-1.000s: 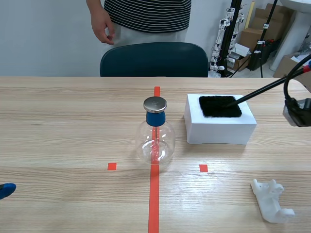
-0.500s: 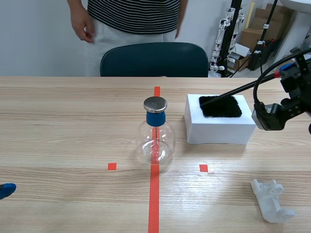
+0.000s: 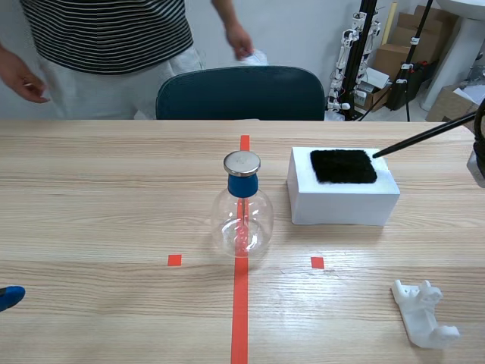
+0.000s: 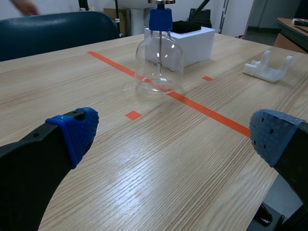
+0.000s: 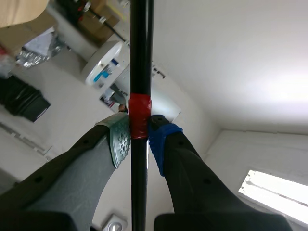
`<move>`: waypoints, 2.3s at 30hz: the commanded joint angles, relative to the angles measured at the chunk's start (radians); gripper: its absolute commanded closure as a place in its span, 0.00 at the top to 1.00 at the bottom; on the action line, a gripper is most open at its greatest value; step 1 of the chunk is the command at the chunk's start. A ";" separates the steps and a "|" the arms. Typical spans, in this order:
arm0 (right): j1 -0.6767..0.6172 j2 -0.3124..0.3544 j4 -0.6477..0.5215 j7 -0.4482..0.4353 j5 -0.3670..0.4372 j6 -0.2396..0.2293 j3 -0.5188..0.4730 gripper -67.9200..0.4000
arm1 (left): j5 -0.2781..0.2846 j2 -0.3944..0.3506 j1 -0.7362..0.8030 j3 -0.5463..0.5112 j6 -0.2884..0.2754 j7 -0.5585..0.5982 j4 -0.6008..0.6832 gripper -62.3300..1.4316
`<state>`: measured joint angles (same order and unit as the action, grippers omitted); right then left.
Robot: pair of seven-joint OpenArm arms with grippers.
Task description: Do the electroscope experiment. rub the rod on the fur
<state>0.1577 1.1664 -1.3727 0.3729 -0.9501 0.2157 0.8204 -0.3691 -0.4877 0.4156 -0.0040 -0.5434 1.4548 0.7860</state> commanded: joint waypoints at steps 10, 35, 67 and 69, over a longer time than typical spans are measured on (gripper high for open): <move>-0.200 -0.021 -0.013 -0.369 0.316 0.031 -0.366 0.01 | 0.010 -0.003 -0.003 -0.005 -0.002 0.014 0.007 1.00; -1.012 -0.669 -0.642 -0.652 -0.035 0.032 -1.025 0.01 | 0.010 -0.003 -0.003 -0.005 -0.002 0.014 0.007 1.00; -1.358 -0.898 -0.703 -0.855 -0.039 0.135 -0.898 0.01 | 0.010 -0.003 -0.003 -0.005 -0.002 0.014 0.007 1.00; -1.360 -0.898 -0.707 -0.880 0.010 0.124 -0.898 0.01 | 0.010 -0.003 -0.003 -0.005 -0.002 0.014 0.007 1.00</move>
<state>-1.2007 0.2607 -2.0563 -0.4995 -0.9565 0.3351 -0.0708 -0.3691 -0.4877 0.4156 -0.0040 -0.5434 1.4548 0.7860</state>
